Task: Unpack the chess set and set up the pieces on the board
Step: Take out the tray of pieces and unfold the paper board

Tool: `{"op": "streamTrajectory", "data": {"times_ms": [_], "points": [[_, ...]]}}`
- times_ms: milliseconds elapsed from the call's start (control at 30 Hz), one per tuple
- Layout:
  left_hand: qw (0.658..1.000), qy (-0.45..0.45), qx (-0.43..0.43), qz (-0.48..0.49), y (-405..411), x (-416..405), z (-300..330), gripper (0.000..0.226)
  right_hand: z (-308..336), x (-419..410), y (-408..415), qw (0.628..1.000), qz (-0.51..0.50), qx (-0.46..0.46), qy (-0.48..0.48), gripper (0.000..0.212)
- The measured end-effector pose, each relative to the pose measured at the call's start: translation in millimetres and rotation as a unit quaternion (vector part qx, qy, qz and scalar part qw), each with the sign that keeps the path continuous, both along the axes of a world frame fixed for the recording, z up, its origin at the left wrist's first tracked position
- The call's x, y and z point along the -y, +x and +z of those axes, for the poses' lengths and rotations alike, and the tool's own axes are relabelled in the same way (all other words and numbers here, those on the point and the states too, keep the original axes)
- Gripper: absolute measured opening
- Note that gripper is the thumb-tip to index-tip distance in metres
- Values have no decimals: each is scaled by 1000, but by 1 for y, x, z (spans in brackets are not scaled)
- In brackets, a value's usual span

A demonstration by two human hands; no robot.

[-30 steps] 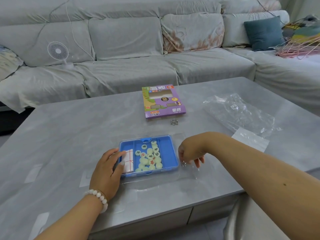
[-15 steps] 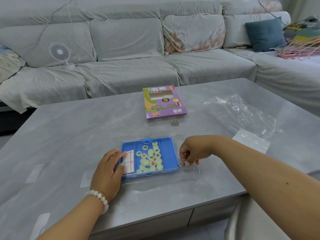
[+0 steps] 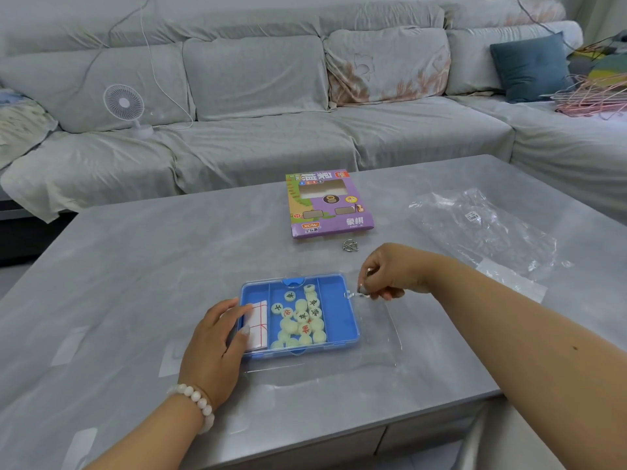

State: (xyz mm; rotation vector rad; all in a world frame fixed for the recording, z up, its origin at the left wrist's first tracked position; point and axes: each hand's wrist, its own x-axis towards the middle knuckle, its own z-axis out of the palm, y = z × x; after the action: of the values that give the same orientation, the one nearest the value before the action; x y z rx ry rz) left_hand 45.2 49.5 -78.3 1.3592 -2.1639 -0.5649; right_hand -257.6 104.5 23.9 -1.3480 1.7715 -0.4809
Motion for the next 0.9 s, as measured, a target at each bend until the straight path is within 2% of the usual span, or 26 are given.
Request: {"op": "streamTrajectory", "data": {"times_ms": [100,167,233,300,367,467,533,633,733,900], "points": [[1000,0,-4,-1,1,0,-1,38,-9,24,-12,987,-149,50,-28,7],[1000,-3,-7,-3,1,0,-1,38,-16,38,-17,968,-241,53,-34,13],[1000,-2,-6,-3,0,0,-1,38,-23,50,-18,952,-304,35,-34,21],[1000,2,-5,0,1,1,-2,38,-26,61,-13,947,-322,10,-17,25],[1000,4,-5,2,1,1,-2,38,-29,73,-10,956,-287,-59,-4,28],[1000,9,-7,3,1,2,-2,38,-24,81,-4,964,-192,-181,-23,12],[1000,8,-8,1,1,2,-2,37,-22,80,2,959,-166,-221,-62,27],[1000,1,-8,-3,2,1,-1,40,-19,72,23,962,-142,-198,-121,23],[1000,9,-10,6,0,0,1,38,-20,63,51,973,-69,-176,-131,23],[997,57,-42,21,-2,-7,4,62,-35,63,81,949,44,-294,-105,48]]}}
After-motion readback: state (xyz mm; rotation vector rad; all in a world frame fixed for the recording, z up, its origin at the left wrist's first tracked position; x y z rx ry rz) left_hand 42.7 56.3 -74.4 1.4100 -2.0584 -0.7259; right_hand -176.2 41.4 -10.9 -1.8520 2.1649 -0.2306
